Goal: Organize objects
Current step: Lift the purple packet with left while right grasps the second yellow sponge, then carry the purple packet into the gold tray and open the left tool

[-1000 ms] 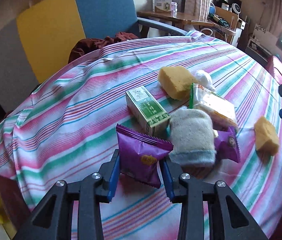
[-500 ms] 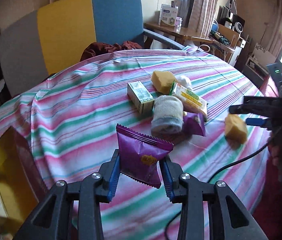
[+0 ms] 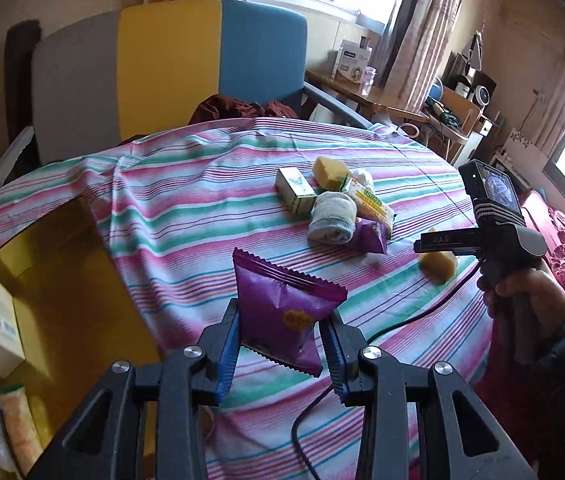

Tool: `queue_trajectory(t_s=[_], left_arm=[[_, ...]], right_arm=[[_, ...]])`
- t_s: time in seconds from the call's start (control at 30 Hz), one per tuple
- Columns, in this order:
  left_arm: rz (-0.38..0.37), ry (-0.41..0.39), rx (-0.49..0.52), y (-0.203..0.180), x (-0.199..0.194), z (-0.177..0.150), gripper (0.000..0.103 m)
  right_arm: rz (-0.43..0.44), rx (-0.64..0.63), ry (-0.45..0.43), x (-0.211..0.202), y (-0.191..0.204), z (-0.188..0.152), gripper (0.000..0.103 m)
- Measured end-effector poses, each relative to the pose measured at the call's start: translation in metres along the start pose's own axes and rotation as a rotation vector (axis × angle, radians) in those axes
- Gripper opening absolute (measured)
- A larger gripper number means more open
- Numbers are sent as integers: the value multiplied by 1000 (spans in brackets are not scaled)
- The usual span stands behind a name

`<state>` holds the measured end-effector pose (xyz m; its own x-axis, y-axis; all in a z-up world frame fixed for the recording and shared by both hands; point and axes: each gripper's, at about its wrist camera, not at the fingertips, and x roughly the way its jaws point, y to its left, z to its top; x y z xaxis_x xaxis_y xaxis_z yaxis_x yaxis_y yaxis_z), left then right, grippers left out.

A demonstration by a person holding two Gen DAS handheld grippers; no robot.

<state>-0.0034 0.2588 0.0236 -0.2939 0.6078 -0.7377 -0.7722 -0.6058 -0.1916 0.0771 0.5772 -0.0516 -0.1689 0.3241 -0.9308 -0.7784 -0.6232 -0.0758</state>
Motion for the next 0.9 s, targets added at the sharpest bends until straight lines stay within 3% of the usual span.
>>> queue_trajectory(t_s=[0.17, 0.3, 0.43, 0.9], left_arm=[[8, -10, -37, 17, -14, -15, 39], [21, -26, -83, 35, -28, -27, 39], [51, -39, -121, 53, -39, -37, 39], [210, -79, -361, 146, -83, -81, 39]], right_arm=[[-5, 7, -11, -1, -2, 1, 50], [51, 82, -41, -8, -17, 1, 45], [77, 92, -78, -13, -18, 2, 44], [54, 19, -60, -6, 0, 1, 45]])
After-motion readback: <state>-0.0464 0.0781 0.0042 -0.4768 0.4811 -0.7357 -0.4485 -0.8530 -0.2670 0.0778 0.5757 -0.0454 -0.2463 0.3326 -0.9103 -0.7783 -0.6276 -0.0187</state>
